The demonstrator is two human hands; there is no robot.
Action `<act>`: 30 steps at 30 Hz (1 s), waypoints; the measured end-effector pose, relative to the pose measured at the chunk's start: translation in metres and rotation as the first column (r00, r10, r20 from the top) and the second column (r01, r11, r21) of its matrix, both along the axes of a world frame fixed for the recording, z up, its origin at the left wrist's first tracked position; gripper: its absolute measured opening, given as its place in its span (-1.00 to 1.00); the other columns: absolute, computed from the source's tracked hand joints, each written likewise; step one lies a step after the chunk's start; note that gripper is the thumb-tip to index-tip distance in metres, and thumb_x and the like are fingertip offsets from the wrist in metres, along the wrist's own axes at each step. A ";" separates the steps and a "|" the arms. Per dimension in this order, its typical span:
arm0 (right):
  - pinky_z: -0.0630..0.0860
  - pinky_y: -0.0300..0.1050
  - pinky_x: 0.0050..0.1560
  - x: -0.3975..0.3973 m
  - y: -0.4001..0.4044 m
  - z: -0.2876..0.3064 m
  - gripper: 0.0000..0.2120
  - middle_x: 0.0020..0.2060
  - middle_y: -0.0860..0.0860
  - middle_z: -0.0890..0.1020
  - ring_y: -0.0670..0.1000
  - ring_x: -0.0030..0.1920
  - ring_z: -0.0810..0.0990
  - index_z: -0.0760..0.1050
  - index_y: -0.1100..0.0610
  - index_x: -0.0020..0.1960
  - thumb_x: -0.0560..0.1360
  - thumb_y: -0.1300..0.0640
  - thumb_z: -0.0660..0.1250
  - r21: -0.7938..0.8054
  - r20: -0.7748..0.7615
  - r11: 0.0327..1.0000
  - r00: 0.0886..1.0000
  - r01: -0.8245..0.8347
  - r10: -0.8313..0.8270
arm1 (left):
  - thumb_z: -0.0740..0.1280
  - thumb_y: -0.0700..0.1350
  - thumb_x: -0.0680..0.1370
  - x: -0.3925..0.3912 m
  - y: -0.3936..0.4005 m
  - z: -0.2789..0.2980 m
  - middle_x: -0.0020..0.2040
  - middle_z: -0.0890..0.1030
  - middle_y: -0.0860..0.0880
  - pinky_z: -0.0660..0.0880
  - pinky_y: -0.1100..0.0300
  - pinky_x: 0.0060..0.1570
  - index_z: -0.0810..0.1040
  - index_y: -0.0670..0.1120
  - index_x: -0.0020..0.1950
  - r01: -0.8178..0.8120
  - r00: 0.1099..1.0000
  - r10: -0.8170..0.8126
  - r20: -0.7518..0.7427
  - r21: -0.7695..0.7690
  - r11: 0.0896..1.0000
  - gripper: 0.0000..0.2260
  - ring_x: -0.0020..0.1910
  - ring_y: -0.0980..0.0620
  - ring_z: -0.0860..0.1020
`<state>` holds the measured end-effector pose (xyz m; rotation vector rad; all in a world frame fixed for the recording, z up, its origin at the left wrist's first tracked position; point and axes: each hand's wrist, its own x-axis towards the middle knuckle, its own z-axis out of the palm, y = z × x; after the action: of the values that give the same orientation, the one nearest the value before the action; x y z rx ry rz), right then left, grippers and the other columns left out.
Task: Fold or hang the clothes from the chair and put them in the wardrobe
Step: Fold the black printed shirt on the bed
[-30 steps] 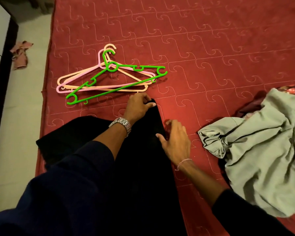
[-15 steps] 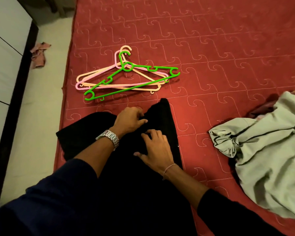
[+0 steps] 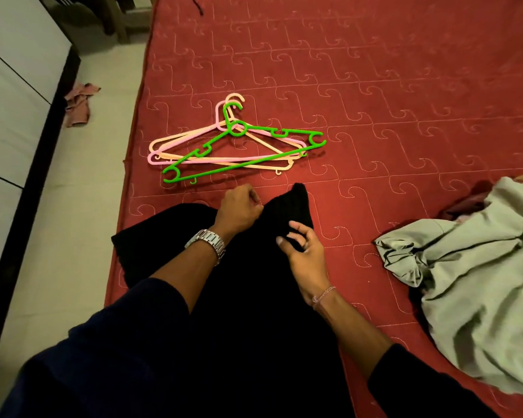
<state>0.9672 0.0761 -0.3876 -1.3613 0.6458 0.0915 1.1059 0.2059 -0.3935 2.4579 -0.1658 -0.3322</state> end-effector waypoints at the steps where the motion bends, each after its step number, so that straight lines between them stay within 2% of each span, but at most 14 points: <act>1: 0.64 0.06 0.10 0.001 -0.006 -0.002 -0.61 0.12 -0.07 0.66 0.11 -0.02 0.68 0.45 0.05 0.34 0.57 0.30 0.37 -0.018 -0.001 1.000 1.000 -0.020 0.020 | 0.44 -0.17 0.49 0.000 -0.001 -0.001 -0.11 0.66 -0.07 0.57 0.06 -0.03 0.60 -0.13 -0.02 -0.008 1.000 0.008 0.009 -0.011 1.000 -0.89 -0.08 -0.06 0.62; 2: 0.62 0.18 0.03 0.002 -0.012 -0.006 -0.60 0.16 -0.11 0.66 0.26 -0.09 0.64 0.42 0.05 0.38 0.60 0.32 0.32 -0.043 0.016 0.998 0.998 -0.054 0.054 | 0.42 -0.17 0.51 -0.001 -0.001 -0.002 -0.10 0.66 -0.06 0.56 0.08 -0.05 0.58 -0.13 0.02 -0.017 0.999 0.018 0.027 -0.036 0.999 -0.88 -0.09 -0.04 0.62; 3: 0.62 0.15 -0.18 0.003 -0.017 -0.009 -0.59 0.20 -0.15 0.65 0.31 -0.25 0.58 0.39 0.06 0.41 0.62 0.34 0.26 -0.076 0.044 0.994 0.995 -0.081 0.085 | 0.39 -0.18 0.53 -0.003 -0.002 -0.002 -0.09 0.65 -0.04 0.56 0.10 -0.08 0.58 -0.13 0.05 -0.018 0.998 0.022 0.053 -0.068 0.998 -0.88 -0.11 -0.02 0.62; 4: 0.54 -0.02 -0.38 0.004 -0.021 -0.012 -0.59 0.21 -0.17 0.65 0.19 -0.43 0.50 0.37 0.08 0.42 0.63 0.36 0.23 -0.122 0.064 0.988 0.993 -0.092 0.101 | 0.35 -0.19 0.54 -0.004 -0.002 -0.003 -0.08 0.65 -0.02 0.56 0.11 -0.10 0.58 -0.12 0.09 0.000 0.996 0.009 0.084 -0.105 0.994 -0.86 -0.12 0.02 0.62; 5: 0.44 -0.19 -0.46 0.007 -0.024 -0.014 -0.62 0.20 -0.15 0.66 0.00 -0.49 0.43 0.38 0.09 0.40 0.63 0.36 0.22 -0.181 0.075 0.980 0.992 -0.085 0.100 | 0.31 -0.19 0.54 -0.007 -0.004 -0.002 -0.06 0.65 0.01 0.56 0.13 -0.13 0.58 -0.10 0.12 0.044 0.994 -0.029 0.108 -0.140 0.989 -0.82 -0.15 0.07 0.61; 8: 0.46 -0.39 -0.29 0.017 -0.028 -0.019 -0.73 -0.07 -0.11 0.68 -0.16 -0.30 0.54 0.47 0.11 0.26 0.59 0.27 0.35 -0.327 0.035 0.945 0.999 0.011 0.000 | 0.29 -0.02 0.45 -0.018 -0.008 0.003 -0.04 0.66 0.15 0.50 0.24 -0.22 0.61 0.04 0.17 0.229 0.973 -0.218 0.079 -0.168 0.959 -0.70 -0.30 0.26 0.53; 11: 0.46 -0.25 -0.26 0.018 -0.030 -0.026 -0.92 -0.28 -0.09 0.60 -0.15 -0.32 0.51 0.58 0.11 0.00 0.56 0.10 0.42 -0.408 -0.037 0.912 0.997 0.047 -0.068 | 0.34 0.21 0.38 -0.023 -0.011 0.009 -0.08 0.66 0.20 0.53 0.22 -0.13 0.63 0.10 0.13 0.386 0.920 -0.387 0.064 0.031 0.922 -0.62 -0.16 0.23 0.60; 14: 0.35 -0.22 -0.39 0.014 -0.033 -0.033 -0.72 -0.42 -0.07 0.49 -0.11 -0.44 0.41 0.52 0.10 -0.18 0.61 -0.05 0.33 -0.484 -0.085 0.875 0.995 0.007 -0.055 | 0.39 0.22 0.49 -0.018 -0.014 0.008 -0.08 0.65 0.13 0.43 0.20 -0.17 0.63 0.08 0.07 0.448 0.866 -0.483 0.128 0.226 0.865 -0.72 -0.05 0.12 0.59; 17: 0.30 -0.11 -0.35 0.010 -0.036 -0.034 -0.64 -0.41 -0.04 0.47 -0.05 -0.39 0.42 0.47 0.14 -0.17 0.66 -0.10 0.20 -0.549 -0.168 0.834 0.985 -0.060 -0.039 | 0.34 0.21 0.57 -0.014 -0.020 0.007 -0.18 0.56 0.07 0.35 0.18 -0.20 0.63 0.03 -0.01 0.415 0.879 -0.455 0.142 0.240 0.877 -0.74 -0.09 0.09 0.52; 20: 0.28 -0.08 -0.37 0.009 -0.037 -0.035 -0.61 -0.40 -0.02 0.48 -0.04 -0.38 0.44 0.46 0.16 -0.16 0.67 -0.10 0.15 -0.574 -0.217 0.811 0.976 -0.114 -0.016 | 0.38 0.39 0.42 -0.009 -0.020 0.009 -0.18 0.58 0.11 0.40 0.20 -0.27 0.60 0.04 0.01 0.448 0.881 -0.464 0.091 0.149 0.881 -0.55 -0.14 0.10 0.58; 22: 0.30 -0.08 -0.37 0.010 -0.039 -0.036 -0.62 -0.42 -0.03 0.48 -0.05 -0.39 0.44 0.45 0.15 -0.18 0.67 -0.08 0.17 -0.577 -0.220 0.808 0.975 -0.121 -0.011 | 0.43 0.51 0.22 -0.006 -0.015 0.014 -0.07 0.56 0.14 0.43 0.18 -0.19 0.51 0.09 0.13 0.592 0.788 -0.615 0.006 0.265 0.761 -0.33 -0.09 0.12 0.53; 24: 0.34 -0.07 -0.34 0.011 -0.040 -0.038 -0.63 -0.44 -0.04 0.46 -0.05 -0.40 0.43 0.43 0.13 -0.22 0.66 -0.08 0.19 -0.576 -0.203 0.810 0.979 -0.107 -0.015 | 0.49 0.41 0.26 -0.005 -0.010 0.014 0.04 0.53 0.11 0.43 0.14 -0.15 0.44 0.11 0.23 0.652 0.703 -0.711 -0.026 0.423 0.629 -0.33 0.02 0.08 0.50; 27: 0.34 -0.06 -0.35 0.008 -0.037 -0.042 -0.63 -0.47 -0.06 0.43 -0.05 -0.43 0.39 0.39 0.09 -0.26 0.66 -0.07 0.21 -0.609 -0.175 0.787 0.985 -0.102 -0.007 | 0.46 0.09 0.45 -0.002 -0.003 0.010 0.12 0.57 0.08 0.48 0.11 -0.13 0.50 0.11 0.24 0.585 0.757 -0.651 0.054 0.388 0.712 -0.62 0.10 0.02 0.54; 30: 0.39 -0.01 -0.31 0.005 -0.035 -0.043 -0.64 -0.45 -0.06 0.45 -0.05 -0.41 0.42 0.42 0.12 -0.22 0.65 -0.08 0.21 -0.642 -0.153 0.759 0.988 -0.104 0.006 | 0.43 0.01 0.50 0.004 -0.003 0.011 0.08 0.61 0.10 0.43 0.17 -0.13 0.63 0.13 0.18 0.585 0.794 -0.608 -0.014 0.289 0.758 -0.75 0.02 0.07 0.55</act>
<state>0.9721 0.0415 -0.4309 -2.0694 0.7972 0.0069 1.1096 0.2030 -0.3826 2.6398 -1.0256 -0.5591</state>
